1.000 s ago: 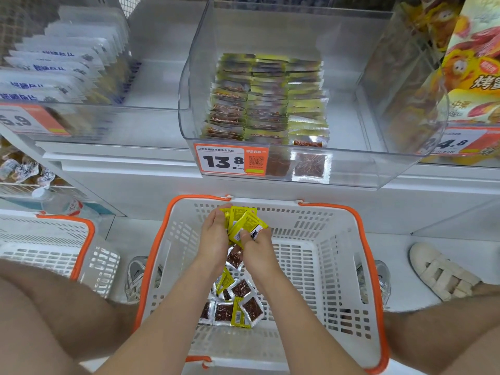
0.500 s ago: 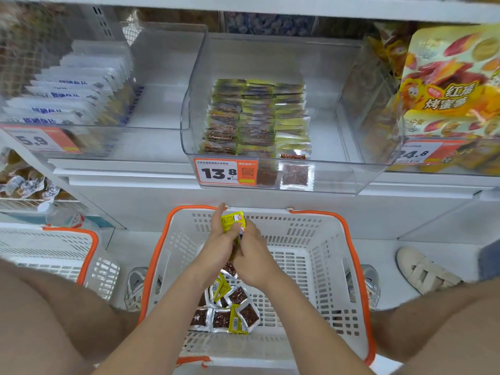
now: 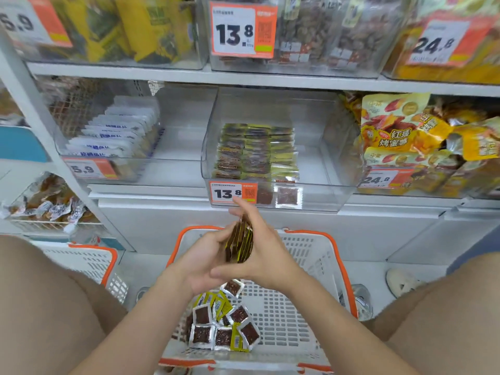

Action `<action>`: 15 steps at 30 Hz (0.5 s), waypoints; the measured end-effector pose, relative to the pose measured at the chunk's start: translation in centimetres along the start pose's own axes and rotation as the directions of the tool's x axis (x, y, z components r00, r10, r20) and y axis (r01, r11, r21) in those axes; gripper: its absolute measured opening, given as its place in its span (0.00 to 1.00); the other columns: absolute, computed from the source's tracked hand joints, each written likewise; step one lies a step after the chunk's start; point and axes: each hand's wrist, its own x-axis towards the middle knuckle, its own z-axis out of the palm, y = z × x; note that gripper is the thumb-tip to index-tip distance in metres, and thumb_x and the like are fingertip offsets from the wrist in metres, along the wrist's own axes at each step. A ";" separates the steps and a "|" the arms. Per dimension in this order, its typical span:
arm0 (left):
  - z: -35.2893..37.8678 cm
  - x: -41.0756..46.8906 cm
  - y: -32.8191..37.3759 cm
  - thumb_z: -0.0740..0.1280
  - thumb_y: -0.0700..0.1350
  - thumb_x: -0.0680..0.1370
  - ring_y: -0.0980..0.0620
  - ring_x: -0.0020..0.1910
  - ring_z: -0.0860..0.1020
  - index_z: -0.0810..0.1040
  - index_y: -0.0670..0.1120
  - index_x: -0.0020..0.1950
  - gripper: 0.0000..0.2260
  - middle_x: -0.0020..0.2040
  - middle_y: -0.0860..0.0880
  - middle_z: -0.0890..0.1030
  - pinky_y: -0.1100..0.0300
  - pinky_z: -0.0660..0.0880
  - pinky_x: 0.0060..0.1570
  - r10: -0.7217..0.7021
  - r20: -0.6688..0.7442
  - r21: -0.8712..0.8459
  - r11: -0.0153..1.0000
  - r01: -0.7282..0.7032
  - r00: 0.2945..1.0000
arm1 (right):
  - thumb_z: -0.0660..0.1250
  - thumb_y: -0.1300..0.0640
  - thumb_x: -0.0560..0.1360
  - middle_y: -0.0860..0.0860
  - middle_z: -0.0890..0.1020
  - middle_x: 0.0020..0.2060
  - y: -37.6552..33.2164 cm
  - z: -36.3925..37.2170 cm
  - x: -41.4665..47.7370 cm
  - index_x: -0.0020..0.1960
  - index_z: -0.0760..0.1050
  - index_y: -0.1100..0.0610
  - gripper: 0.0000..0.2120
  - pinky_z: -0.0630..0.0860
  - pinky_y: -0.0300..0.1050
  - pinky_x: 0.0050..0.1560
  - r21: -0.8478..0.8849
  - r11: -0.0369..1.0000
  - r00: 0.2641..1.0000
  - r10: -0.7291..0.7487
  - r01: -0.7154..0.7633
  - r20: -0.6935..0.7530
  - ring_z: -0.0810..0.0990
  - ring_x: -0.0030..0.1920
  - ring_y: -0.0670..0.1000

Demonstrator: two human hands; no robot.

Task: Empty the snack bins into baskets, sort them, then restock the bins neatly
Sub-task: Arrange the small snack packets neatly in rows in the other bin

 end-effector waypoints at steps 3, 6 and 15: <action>1.2 -1.9 1.1 0.57 0.58 0.86 0.44 0.57 0.83 0.80 0.41 0.67 0.24 0.60 0.41 0.83 0.48 0.79 0.58 0.016 0.097 0.020 1.000 -0.018 0.995 | 0.80 0.55 0.65 0.45 0.82 0.45 -2.1 -1.1 -0.2 0.72 0.67 0.35 0.40 0.79 0.46 0.50 -0.028 0.994 0.988 -0.104 0.101 -0.111 0.82 0.45 0.47; 2.1 -3.2 2.2 0.53 0.70 0.82 0.38 0.69 0.76 0.73 0.37 0.75 0.40 0.69 0.37 0.78 0.39 0.70 0.71 -0.040 0.277 0.140 0.990 0.001 0.960 | 0.78 0.52 0.67 0.43 0.80 0.44 -3.2 -2.1 -0.4 0.58 0.73 0.44 0.23 0.74 0.40 0.48 -0.131 0.986 0.955 -0.139 0.108 -0.261 0.80 0.47 0.45; 6.3 -3.6 6.2 0.71 0.42 0.77 0.46 0.54 0.79 0.77 0.39 0.68 0.20 0.59 0.40 0.78 0.51 0.76 0.53 0.009 0.354 0.322 0.937 -0.131 0.935 | 0.78 0.55 0.63 0.46 0.71 0.55 -5.5 -6.9 -0.7 0.59 0.67 0.46 0.30 0.73 0.46 0.54 -0.146 0.963 0.965 -0.241 0.225 -0.101 0.71 0.58 0.53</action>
